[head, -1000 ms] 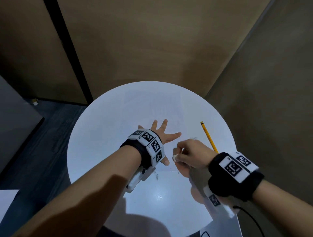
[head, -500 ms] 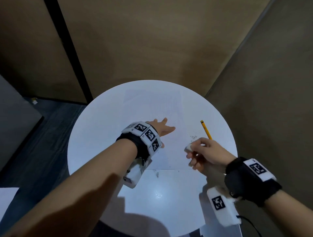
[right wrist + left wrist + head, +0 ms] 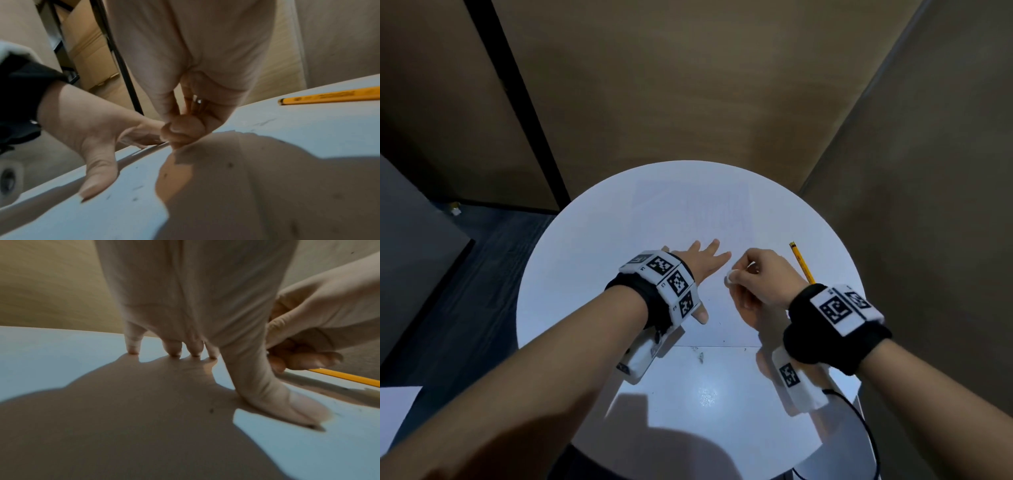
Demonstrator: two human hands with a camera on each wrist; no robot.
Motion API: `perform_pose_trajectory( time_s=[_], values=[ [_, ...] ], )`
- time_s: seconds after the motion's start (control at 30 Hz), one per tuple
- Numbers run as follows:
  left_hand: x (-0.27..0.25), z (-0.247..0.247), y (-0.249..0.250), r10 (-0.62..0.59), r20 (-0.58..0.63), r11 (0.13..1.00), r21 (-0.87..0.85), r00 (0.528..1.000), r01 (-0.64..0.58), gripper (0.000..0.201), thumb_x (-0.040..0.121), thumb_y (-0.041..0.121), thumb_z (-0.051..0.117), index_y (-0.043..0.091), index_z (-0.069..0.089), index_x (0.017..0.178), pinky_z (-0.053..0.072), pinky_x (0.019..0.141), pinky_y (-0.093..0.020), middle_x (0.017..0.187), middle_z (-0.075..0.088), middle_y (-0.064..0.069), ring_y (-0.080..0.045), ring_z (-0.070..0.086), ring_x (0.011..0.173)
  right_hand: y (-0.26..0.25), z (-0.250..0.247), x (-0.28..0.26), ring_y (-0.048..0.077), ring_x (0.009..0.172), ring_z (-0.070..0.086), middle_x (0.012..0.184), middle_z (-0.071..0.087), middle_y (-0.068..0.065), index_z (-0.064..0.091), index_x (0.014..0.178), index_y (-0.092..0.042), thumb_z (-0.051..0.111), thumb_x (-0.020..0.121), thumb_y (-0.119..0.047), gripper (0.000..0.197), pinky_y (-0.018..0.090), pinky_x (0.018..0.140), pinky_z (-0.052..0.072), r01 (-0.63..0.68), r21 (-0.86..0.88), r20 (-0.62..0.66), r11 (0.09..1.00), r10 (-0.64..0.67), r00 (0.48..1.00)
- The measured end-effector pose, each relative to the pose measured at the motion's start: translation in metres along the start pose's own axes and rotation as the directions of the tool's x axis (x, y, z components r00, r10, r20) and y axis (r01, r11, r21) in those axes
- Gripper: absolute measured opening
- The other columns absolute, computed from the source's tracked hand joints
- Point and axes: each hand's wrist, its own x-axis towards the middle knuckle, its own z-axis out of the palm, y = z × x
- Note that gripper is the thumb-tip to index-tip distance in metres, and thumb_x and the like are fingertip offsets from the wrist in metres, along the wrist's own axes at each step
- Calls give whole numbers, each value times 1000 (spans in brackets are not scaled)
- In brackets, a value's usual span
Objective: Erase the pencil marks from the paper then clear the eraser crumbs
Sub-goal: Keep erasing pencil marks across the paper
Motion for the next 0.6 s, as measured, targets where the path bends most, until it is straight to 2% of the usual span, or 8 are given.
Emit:
perform_pose_trajectory(
  time_s=[0.07, 0.17, 0.27, 0.33, 0.43, 0.5, 0.53, 0.6],
  values=[
    [-1, 1, 0, -15, -12, 1000, -9, 1000, 14, 123, 71, 37, 81, 27, -13, 150, 5, 111, -62, 157, -21, 4, -23, -13, 145, -2, 8, -2, 7, 59, 55, 72, 63, -1, 55, 78, -14, 60, 87, -20, 11, 22, 61, 45, 35, -93, -12, 995, -36, 999],
    [-4, -2, 4, -33, -2, 999, 15, 999, 33, 121, 73, 37, 79, 24, -13, 150, 6, 113, -61, 157, -21, 3, -22, -12, 146, -2, 13, -18, 7, 66, 54, 75, 59, -6, 53, 78, -18, 58, 89, -20, 12, 15, 58, 39, 125, -214, 145, 969, -95, 985],
    [-5, -3, 5, -29, 2, 999, 17, 1000, 29, 121, 73, 38, 79, 23, -14, 150, 7, 112, -62, 157, -22, 2, -23, -13, 146, -4, 6, -22, -2, 49, 53, 64, 59, -9, 55, 74, -19, 61, 87, -20, 15, 13, 53, 38, 111, -200, 292, 973, -49, 955],
    [-5, -2, 4, -28, 3, 999, 16, 1000, 28, 122, 73, 38, 79, 23, -14, 150, 6, 112, -62, 157, -22, 2, -23, -13, 146, -3, 2, -11, -5, 41, 52, 62, 60, -7, 56, 72, -19, 62, 87, -19, 16, 14, 51, 38, 76, -138, 206, 987, -46, 977],
    [-7, -3, 6, -35, 13, 999, 17, 999, 35, 120, 75, 36, 78, 23, -15, 150, 6, 112, -62, 157, -23, 2, -23, -13, 145, -4, 8, -2, -3, 48, 54, 67, 60, -5, 56, 76, -16, 61, 87, -20, 13, 20, 57, 40, 80, -113, 32, 990, -76, 997],
    [-8, -4, 7, -34, 17, 999, 26, 999, 34, 119, 75, 37, 78, 23, -14, 150, 6, 112, -62, 157, -23, 2, -23, -13, 145, -3, 14, -12, -2, 57, 52, 72, 59, -5, 55, 79, -16, 58, 89, -20, 11, 12, 56, 38, 133, -168, 67, 977, -123, 990],
    [-8, -5, 7, -32, 19, 999, 25, 999, 31, 120, 75, 38, 78, 23, -14, 150, 6, 112, -62, 157, -23, 2, -23, -14, 145, -2, 15, -20, -3, 60, 50, 72, 58, -8, 54, 79, -18, 56, 90, -20, 11, 8, 55, 36, 168, -212, 123, 963, -144, 982],
    [-7, -4, 4, -27, 21, 1000, 13, 999, 26, 121, 74, 40, 78, 24, -14, 150, 5, 112, -63, 156, -23, 2, -23, -14, 145, -2, 12, -34, -4, 61, 49, 69, 55, -13, 51, 74, -23, 55, 90, -21, 17, 7, 53, 36, 219, -278, 253, 935, -149, 956]
  ],
)
